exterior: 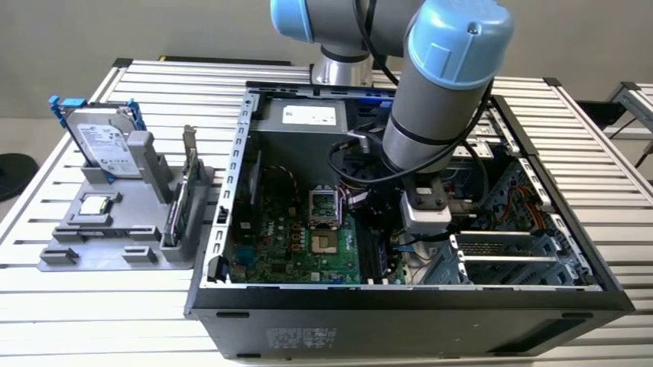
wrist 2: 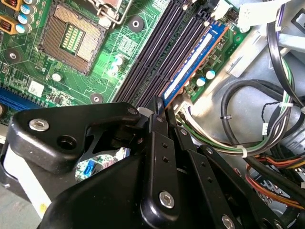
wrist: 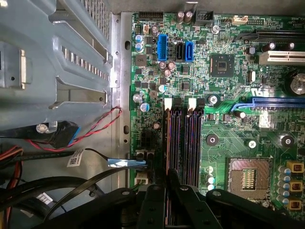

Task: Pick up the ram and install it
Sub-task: 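Insert the ram into the slot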

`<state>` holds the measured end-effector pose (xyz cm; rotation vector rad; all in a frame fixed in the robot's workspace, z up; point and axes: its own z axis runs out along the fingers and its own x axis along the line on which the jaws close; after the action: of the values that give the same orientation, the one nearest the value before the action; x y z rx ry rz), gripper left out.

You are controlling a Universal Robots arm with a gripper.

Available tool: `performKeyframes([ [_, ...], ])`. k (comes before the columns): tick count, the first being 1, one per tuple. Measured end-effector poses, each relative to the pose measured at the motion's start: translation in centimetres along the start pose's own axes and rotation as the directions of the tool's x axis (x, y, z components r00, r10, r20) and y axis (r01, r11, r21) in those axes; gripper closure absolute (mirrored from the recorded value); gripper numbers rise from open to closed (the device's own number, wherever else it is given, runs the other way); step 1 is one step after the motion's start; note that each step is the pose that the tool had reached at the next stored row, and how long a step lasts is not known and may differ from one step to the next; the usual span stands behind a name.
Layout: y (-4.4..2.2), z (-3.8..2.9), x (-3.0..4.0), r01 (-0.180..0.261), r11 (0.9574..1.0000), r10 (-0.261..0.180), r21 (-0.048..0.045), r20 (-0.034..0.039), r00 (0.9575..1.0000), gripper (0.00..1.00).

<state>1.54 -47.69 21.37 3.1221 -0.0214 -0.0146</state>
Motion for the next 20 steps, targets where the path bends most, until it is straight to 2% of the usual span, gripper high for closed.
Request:
performKeyframes([
  [4,0.01,-0.02,0.00,0.001,1.0000,-0.001,-0.0080,0.0000,1.0000,1.00],
  [20,-0.06,0.27,-0.02,0.002,1.0000,-0.002,-0.0080,0.0000,1.0000,1.00],
])
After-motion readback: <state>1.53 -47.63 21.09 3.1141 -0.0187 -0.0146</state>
